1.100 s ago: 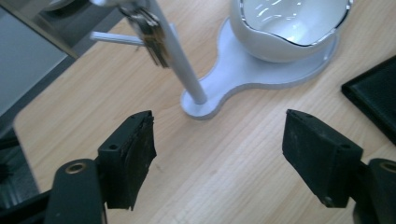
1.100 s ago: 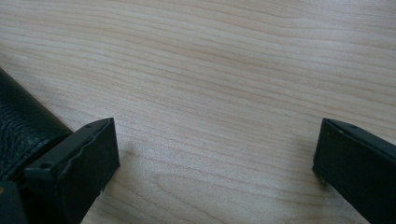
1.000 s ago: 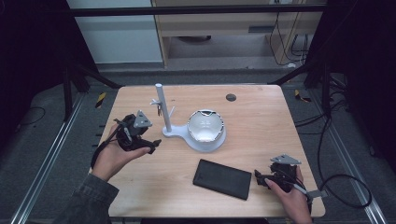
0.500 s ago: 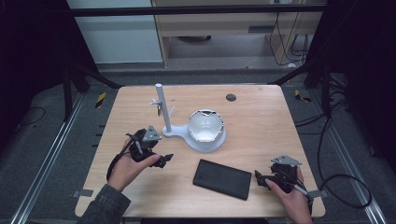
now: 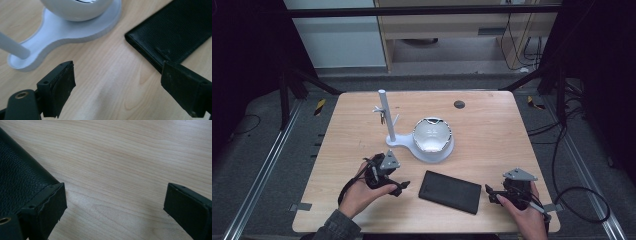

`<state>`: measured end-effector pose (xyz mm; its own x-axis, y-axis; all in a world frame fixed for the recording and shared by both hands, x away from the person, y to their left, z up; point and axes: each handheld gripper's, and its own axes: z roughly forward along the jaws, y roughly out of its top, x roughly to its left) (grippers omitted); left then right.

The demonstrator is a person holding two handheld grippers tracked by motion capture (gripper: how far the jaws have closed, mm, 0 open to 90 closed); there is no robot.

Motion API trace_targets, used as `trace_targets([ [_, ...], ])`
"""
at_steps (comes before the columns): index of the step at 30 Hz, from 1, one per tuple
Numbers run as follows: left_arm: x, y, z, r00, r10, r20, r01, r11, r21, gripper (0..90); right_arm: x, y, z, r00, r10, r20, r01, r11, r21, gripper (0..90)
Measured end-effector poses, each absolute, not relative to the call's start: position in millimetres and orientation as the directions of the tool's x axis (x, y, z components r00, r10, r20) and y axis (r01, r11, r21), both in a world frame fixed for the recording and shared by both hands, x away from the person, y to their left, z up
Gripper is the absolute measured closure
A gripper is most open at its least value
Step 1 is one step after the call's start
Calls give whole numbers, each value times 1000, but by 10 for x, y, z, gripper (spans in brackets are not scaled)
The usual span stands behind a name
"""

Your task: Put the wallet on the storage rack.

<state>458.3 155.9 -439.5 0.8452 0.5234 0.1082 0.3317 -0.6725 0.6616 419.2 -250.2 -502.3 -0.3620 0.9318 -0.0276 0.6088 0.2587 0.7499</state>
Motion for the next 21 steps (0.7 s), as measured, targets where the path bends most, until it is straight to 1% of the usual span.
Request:
trace_targets([
  [2,4544,1523,-4447,854,511,96,333,-679,655,132,4185,-2499,-5020,-366,930,-38,602,267,753,63],
  [5,4481,1471,-4519,867,491,85,330,-694,640,194,4171,-2508,-5005,-366,930,-44,590,268,762,84],
  [8,4423,1412,-4570,875,476,85,324,-708,628,298,4169,-2521,-4992,-359,932,-49,584,265,767,97],
  [9,4410,1397,-4581,881,465,85,320,-720,616,356,4168,-2523,-4987,-356,933,-43,587,259,767,98],
  [10,4397,1380,-4593,887,454,83,316,-730,606,433,4170,-2526,-4987,-355,934,-42,586,257,768,101],
  [11,4382,1363,-4603,890,449,81,317,-736,599,454,4173,-2530,-4988,-355,934,-46,585,260,768,102],
  [12,4371,1352,-4611,896,438,76,314,-744,590,528,4175,-2534,-4989,-353,934,-46,586,260,768,103],
  [13,4360,1333,-4626,900,431,69,313,-748,585,582,4176,-2539,-4990,-355,934,-50,585,263,767,105],
  [14,4353,1319,-4638,903,424,66,312,-755,577,609,4177,-2539,-4990,-353,934,-48,587,261,767,106],
  [16,4352,1298,-4667,905,419,65,315,-766,560,715,4178,-2535,-4989,-351,935,-45,589,258,766,108],
  [21,4367,1268,-4708,914,403,38,323,-782,533,857,4173,-2522,-4985,-359,932,-49,589,266,763,115],
])
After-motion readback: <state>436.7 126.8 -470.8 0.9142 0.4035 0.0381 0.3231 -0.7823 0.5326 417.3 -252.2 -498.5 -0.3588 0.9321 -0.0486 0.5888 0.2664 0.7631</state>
